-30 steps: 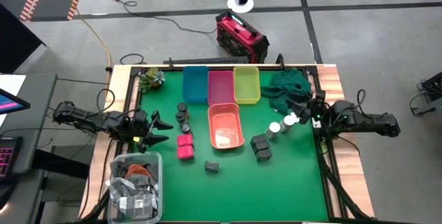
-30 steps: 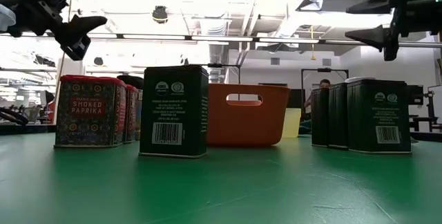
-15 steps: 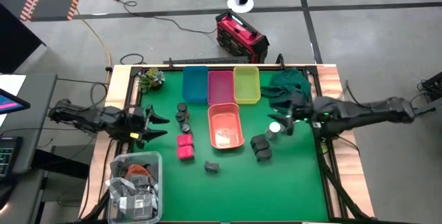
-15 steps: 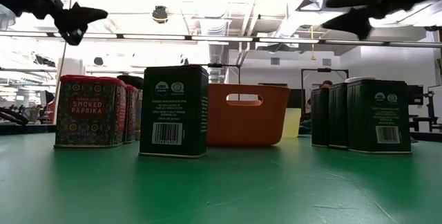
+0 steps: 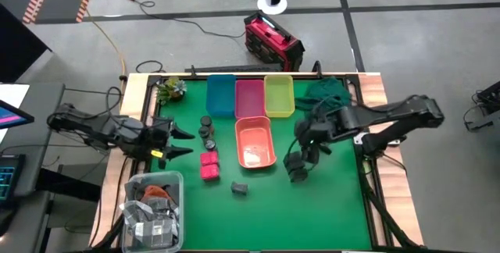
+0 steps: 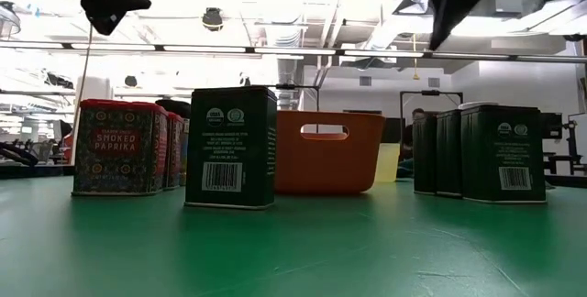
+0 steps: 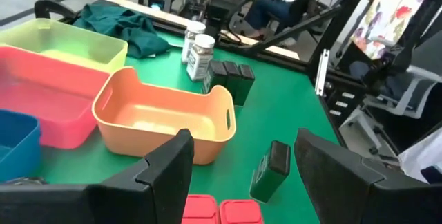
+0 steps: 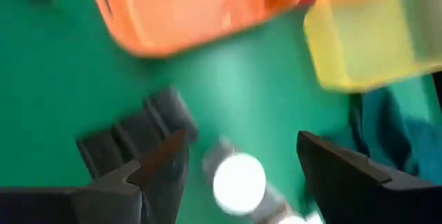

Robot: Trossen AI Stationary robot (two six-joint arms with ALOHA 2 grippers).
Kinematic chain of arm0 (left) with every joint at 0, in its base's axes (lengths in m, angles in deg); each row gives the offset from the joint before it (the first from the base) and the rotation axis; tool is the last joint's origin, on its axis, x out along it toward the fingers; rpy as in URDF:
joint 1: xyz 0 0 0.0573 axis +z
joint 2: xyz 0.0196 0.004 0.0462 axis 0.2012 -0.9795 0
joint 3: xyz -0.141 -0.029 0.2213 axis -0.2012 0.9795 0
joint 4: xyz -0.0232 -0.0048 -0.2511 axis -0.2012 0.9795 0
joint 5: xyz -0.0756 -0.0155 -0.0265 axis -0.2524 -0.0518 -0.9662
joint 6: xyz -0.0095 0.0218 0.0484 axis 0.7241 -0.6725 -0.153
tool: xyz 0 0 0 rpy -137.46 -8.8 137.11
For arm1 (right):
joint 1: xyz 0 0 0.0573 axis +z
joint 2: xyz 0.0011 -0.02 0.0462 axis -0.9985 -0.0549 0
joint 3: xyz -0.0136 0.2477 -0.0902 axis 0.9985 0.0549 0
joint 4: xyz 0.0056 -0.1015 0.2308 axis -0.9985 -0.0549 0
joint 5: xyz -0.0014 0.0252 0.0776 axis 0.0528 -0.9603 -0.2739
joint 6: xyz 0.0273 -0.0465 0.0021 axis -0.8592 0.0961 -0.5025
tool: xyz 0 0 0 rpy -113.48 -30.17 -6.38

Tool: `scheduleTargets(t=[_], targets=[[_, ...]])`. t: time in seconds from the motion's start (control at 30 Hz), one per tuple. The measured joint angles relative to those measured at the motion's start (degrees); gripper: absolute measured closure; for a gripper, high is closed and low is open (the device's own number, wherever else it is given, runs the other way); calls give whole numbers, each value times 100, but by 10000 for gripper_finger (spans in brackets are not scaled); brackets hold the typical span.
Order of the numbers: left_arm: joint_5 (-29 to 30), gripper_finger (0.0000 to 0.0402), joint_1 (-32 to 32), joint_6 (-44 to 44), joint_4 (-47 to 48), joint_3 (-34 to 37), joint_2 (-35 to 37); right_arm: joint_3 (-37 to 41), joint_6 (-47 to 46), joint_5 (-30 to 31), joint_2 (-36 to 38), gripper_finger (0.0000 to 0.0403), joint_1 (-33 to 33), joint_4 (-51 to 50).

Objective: Sort spices by type
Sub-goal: Put the left white seasoning bottle into the yellow bin

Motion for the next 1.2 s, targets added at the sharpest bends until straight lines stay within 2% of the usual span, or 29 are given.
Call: scheduleTargets(t=[0.1, 0.23, 0.57, 0.8, 1.0, 1.2], targets=[[0, 162, -2, 8, 2, -53, -161, -165, 61, -123, -358, 107, 108, -788], [-2, 162, -2, 19, -9, -94, -214, -107, 453, -356, -606, 101, 258, -1167], [0, 162, 0, -379, 33, -94, -155, -12, 1045, -384, -1039, 32, 116, -898], [-46, 162, 0, -328, 262, -94, -155, 457, 1593, -384, -1301, 22, -280, -748], [-98, 162, 0, -293, 516, -94, -155, 990, 1904, -536, -1273, 40, -431, -218], [-98, 162, 0, -285, 520, -94, -155, 1188, 2191, -693, -1292, 110, -447, 217]])
